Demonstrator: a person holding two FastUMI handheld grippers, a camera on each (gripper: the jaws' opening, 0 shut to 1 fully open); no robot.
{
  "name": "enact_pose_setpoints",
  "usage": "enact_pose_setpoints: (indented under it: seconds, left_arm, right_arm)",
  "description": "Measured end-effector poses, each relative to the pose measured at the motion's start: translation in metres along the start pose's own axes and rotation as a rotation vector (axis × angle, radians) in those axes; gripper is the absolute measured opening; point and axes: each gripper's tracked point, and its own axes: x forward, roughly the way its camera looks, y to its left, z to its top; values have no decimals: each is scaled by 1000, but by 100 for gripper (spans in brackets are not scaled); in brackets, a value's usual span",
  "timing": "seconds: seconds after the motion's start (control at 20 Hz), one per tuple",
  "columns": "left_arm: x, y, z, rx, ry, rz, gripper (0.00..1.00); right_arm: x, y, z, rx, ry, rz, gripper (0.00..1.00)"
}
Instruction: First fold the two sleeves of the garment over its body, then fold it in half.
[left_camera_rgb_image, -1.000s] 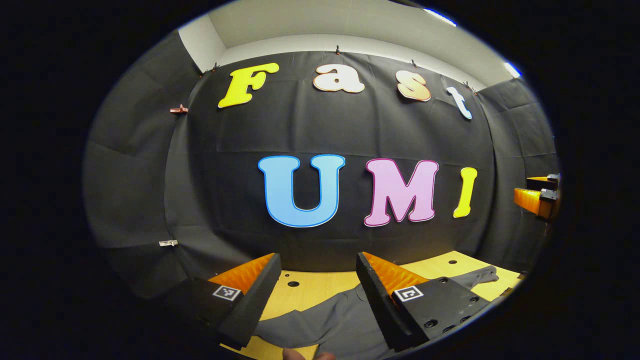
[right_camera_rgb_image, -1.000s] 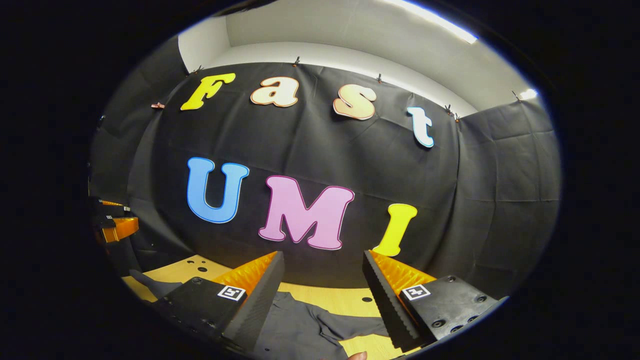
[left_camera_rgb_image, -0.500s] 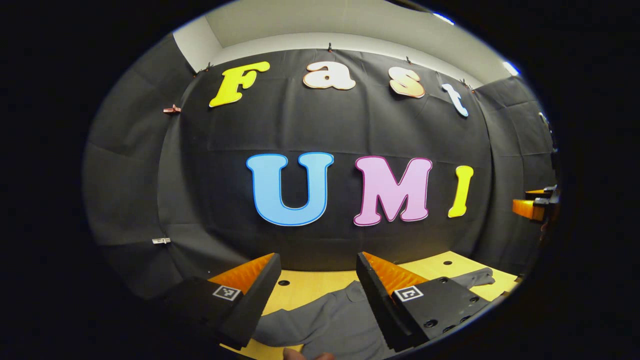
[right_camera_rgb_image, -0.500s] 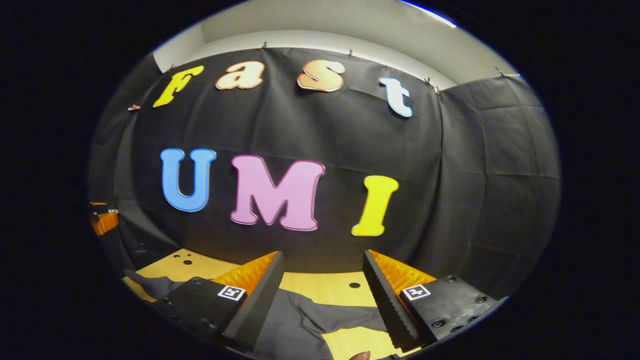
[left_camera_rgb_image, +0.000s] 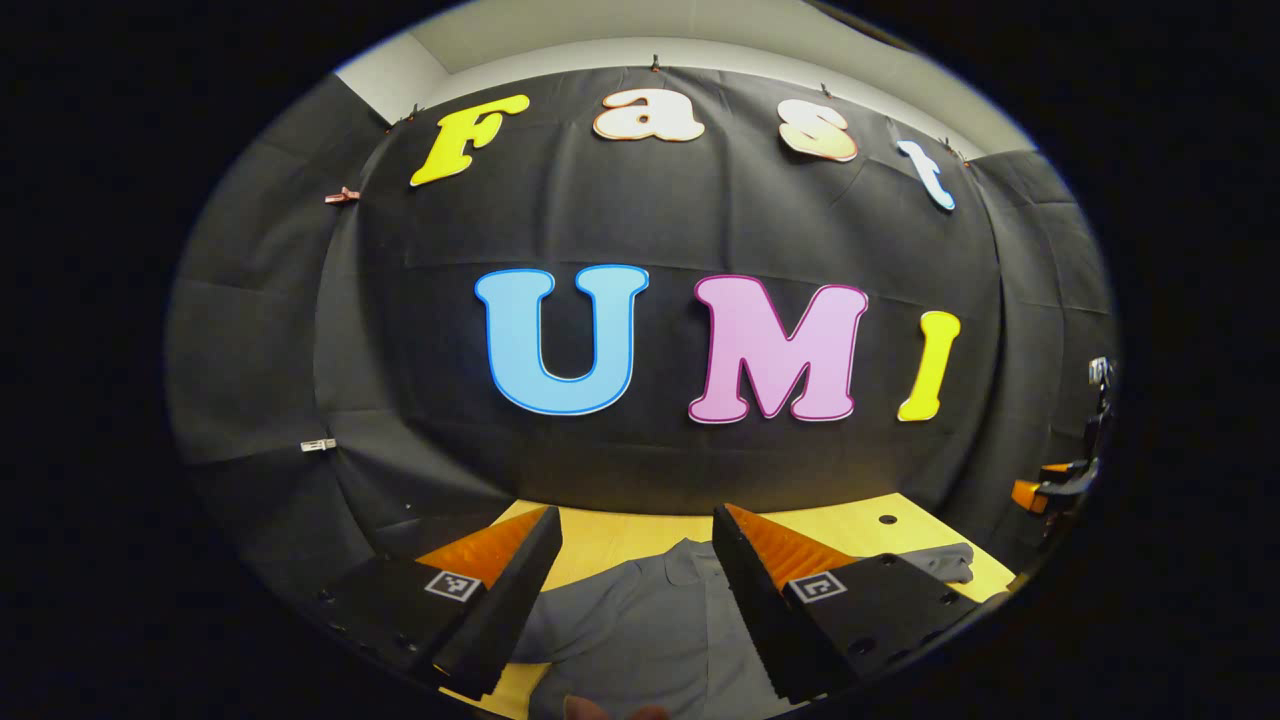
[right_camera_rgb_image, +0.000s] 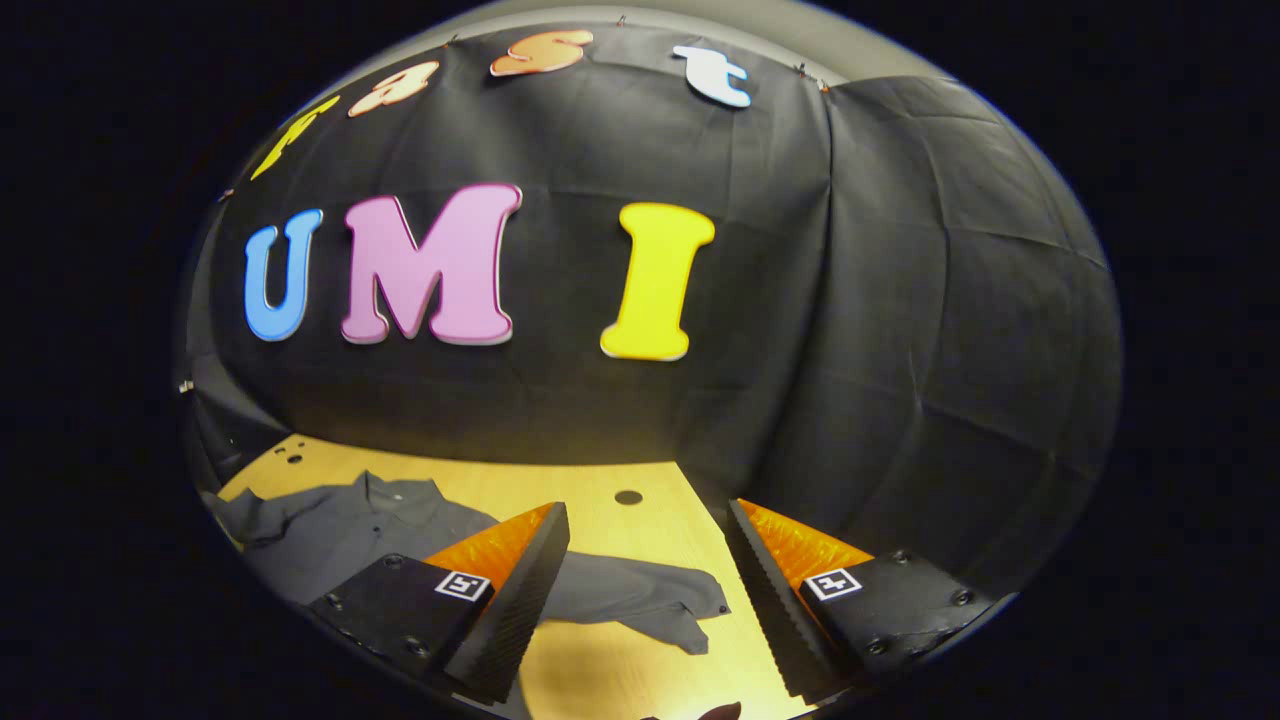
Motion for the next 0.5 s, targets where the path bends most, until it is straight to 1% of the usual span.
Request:
enact_pose_setpoints:
  seconds: [0.15,0.35,0.5]
  left_arm:
    - [5,-2,-2,40,23,64,96]
    - [-1,-6,-4,57,39,132,96]
    - [-4,-5,-9,65,59,175,95]
  right_arm:
    - [47,-11,-56,24,116,26,98]
    - [104,-21,-121,30,238,21,98]
    - [127,-32,-159,4,309,17,98]
